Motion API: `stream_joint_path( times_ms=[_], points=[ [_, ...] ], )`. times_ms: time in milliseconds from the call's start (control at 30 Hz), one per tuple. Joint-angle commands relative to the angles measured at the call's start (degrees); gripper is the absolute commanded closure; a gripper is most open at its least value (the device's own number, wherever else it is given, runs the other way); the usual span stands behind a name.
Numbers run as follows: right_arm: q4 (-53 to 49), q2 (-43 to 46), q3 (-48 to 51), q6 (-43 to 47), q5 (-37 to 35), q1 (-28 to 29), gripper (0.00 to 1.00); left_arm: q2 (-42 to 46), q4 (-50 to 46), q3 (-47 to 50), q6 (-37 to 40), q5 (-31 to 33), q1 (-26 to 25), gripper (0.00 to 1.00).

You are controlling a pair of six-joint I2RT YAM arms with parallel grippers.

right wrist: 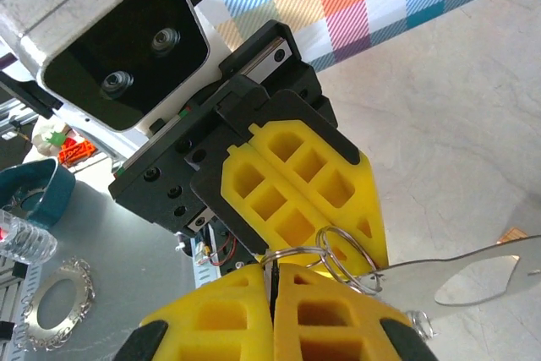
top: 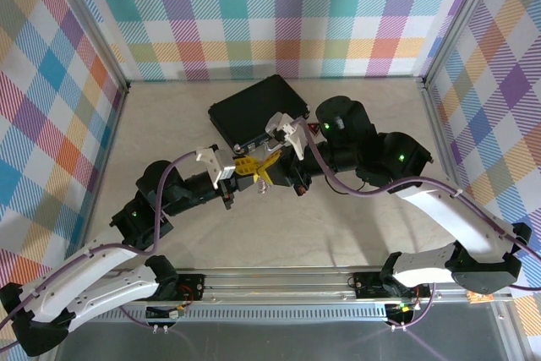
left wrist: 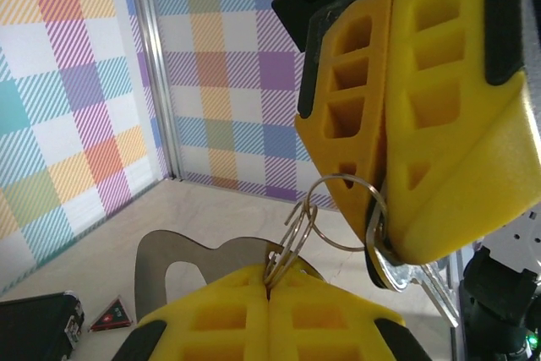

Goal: Put the keys on the keyring

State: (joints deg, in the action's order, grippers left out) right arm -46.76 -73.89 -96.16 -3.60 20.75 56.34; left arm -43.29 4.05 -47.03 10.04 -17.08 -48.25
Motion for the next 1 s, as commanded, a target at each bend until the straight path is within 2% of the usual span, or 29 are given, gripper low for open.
stream_joint_path(
  times_ms=[0,767,900,967],
  points=[
    [-1.96,-0.29,-2.31,1.78,2.7,0.51,1.0,1.1,-0.65,0.18,0.24,-1.63,-0.44,1.0],
    [-6.17,1.03,-4.86,4.91,5.47,0.96,1.0,3.16,-4.02,-0.71,-1.5,-6.78,-0.42,1.0],
    [-6.44,1.1,-5.24,5.1,5.64,0.96,1.0,3.5,-7.02,-1.7,-1.06,-9.08,-0.4,0.82],
    [-6.64,1.14,-5.42,5.28,5.83,0.95,1.0,4.07,-9.64,-2.57,-0.38,-9.58,-0.44,0.77]
  ],
)
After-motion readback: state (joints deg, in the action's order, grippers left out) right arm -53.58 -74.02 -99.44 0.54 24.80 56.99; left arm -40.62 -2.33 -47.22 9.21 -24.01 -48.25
